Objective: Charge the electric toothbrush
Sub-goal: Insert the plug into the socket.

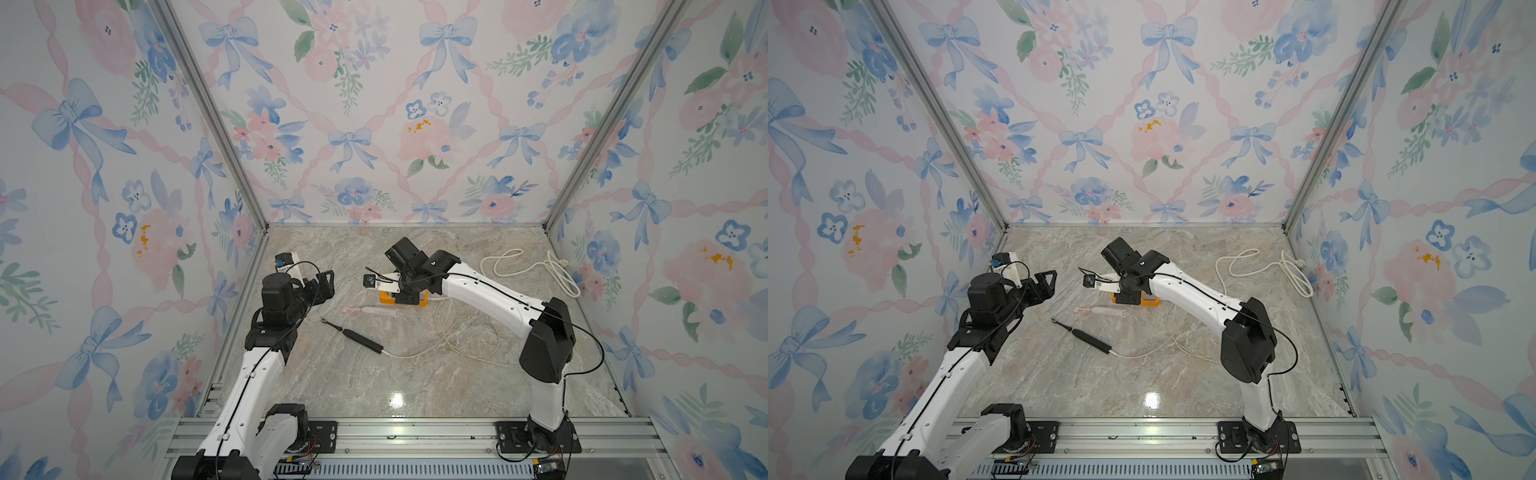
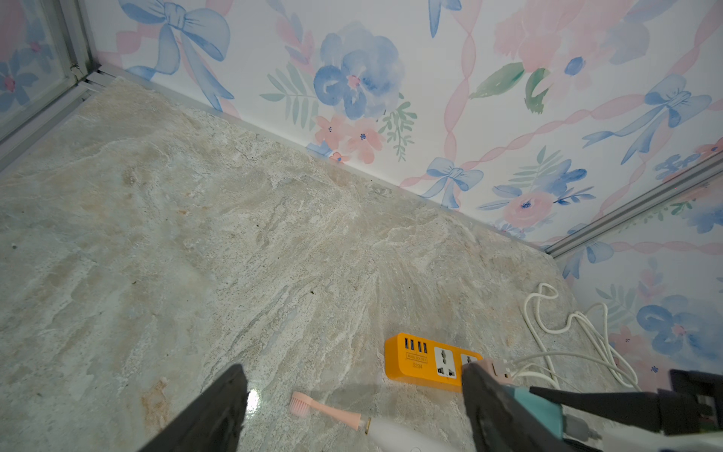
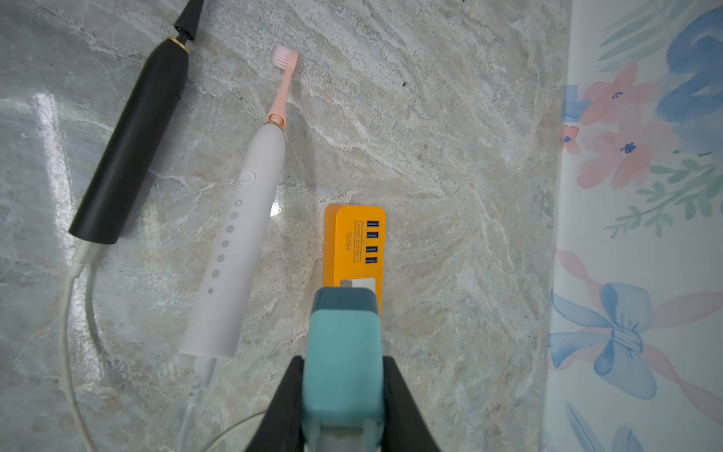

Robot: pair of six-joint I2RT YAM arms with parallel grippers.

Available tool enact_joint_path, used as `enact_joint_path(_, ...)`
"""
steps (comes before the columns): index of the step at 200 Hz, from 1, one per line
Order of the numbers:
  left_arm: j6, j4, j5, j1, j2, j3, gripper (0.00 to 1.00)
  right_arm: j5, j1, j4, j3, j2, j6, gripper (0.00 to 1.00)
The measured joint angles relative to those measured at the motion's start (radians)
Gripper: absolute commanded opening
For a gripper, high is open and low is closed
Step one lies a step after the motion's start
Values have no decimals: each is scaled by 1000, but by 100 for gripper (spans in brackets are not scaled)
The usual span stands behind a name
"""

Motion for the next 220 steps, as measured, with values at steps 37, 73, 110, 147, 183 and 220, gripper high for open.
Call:
enact_joint_path(37,0,1,1,0,0,-2,88,44,-23,-287,269,213,26,5)
enact_joint_path(73,0,0,4,0,0,-6,88,68,-34,-452,441,352,6,6)
enact_joint_path(110,0,0,4,0,0,-6,88,69,-44,-543,595,438,-20,6)
enact_joint_path(147,0,0,6,0,0,-6,88,66,-58,-568,624,479,-51,7)
enact_joint_path(183,0,0,7,0,0,-6,88,61,-68,-576,678,513,-76,8)
enact_joint_path(220,0,0,8,2,0,-6,88,50,-75,-570,703,539,-92,8)
